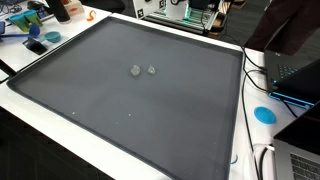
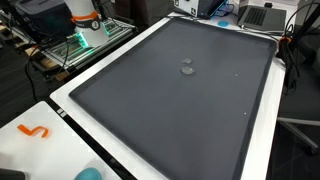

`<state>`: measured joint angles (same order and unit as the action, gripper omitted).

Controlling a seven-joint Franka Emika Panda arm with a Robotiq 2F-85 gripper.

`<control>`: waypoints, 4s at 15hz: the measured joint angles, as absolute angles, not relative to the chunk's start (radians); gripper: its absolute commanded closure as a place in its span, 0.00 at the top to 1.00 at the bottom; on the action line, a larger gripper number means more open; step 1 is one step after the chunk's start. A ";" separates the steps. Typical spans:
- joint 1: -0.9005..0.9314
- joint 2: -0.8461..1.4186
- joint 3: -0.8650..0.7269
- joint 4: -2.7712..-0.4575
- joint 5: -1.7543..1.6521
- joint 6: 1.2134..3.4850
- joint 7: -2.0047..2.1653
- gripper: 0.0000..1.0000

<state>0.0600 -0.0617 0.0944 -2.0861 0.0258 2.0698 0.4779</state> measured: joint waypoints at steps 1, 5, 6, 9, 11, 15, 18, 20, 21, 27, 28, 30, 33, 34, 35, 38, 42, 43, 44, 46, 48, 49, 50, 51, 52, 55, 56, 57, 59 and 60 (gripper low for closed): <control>0.063 -0.061 0.098 -2.079 0.015 2.063 0.488 0.01; 0.070 -0.060 0.114 -2.045 -0.019 2.030 0.521 0.04; 0.072 -0.059 0.117 -2.036 -0.025 2.021 0.528 0.04; 0.075 -0.057 0.121 -2.020 -0.029 2.004 0.530 0.04; 0.075 -0.056 0.121 -2.019 -0.030 2.003 0.530 0.04; 0.075 -0.055 0.121 -2.018 -0.030 2.003 0.530 0.01; 0.073 -0.045 0.116 -2.015 -0.029 2.012 0.531 0.01; 0.069 -0.017 0.109 -2.013 -0.029 2.037 0.531 0.01; 0.069 0.001 0.106 -2.012 -0.029 2.052 0.531 0.01; 0.071 0.105 0.102 -2.000 -0.044 2.077 0.512 0.01; 0.071 0.117 0.099 -1.999 -0.047 2.092 0.515 0.01; 0.071 0.142 0.089 -1.996 -0.051 2.127 0.527 0.01; 0.072 0.185 0.069 -1.995 -0.057 2.196 0.555 0.01; 0.072 0.201 0.062 -1.994 -0.061 2.219 0.568 0.01; 0.073 0.217 0.054 -1.994 -0.065 2.242 0.579 0.01; 0.078 0.266 0.030 -1.989 -0.073 2.286 0.601 0.01; 0.092 0.325 0.004 -1.988 -0.075 2.343 0.615 0.01; 0.096 0.337 -0.002 -1.988 -0.076 2.363 0.616 0.01; 0.100 0.348 -0.007 -1.988 -0.077 2.385 0.617 0.01; 0.112 0.366 -0.023 -1.987 -0.090 2.420 0.626 0.01; 0.125 0.378 -0.042 -1.980 -0.110 2.431 0.634 0.01; 0.130 0.384 -0.051 -1.972 -0.119 2.431 0.641 0.01; 0.134 0.391 -0.059 -1.964 -0.126 2.431 0.646 0.01; 0.136 0.397 -0.064 -1.956 -0.127 2.431 0.647 0.01; 0.137 0.403 -0.065 -1.947 -0.127 2.431 0.647 0.01; 0.140 0.422 -0.066 -1.926 -0.127 2.431 0.647 0.01; 0.141 0.429 -0.067 -1.920 -0.127 2.431 0.647 0.01; 0.141 0.435 -0.067 -1.915 -0.127 2.431 0.647 0.01; 0.141 0.449 -0.072 -1.909 -0.127 2.431 0.648 0.01; 0.141 0.454 -0.075 -1.908 -0.127 2.431 0.648 0.01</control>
<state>0.1414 0.4542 -0.0748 -1.9085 -0.1266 2.4305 0.6475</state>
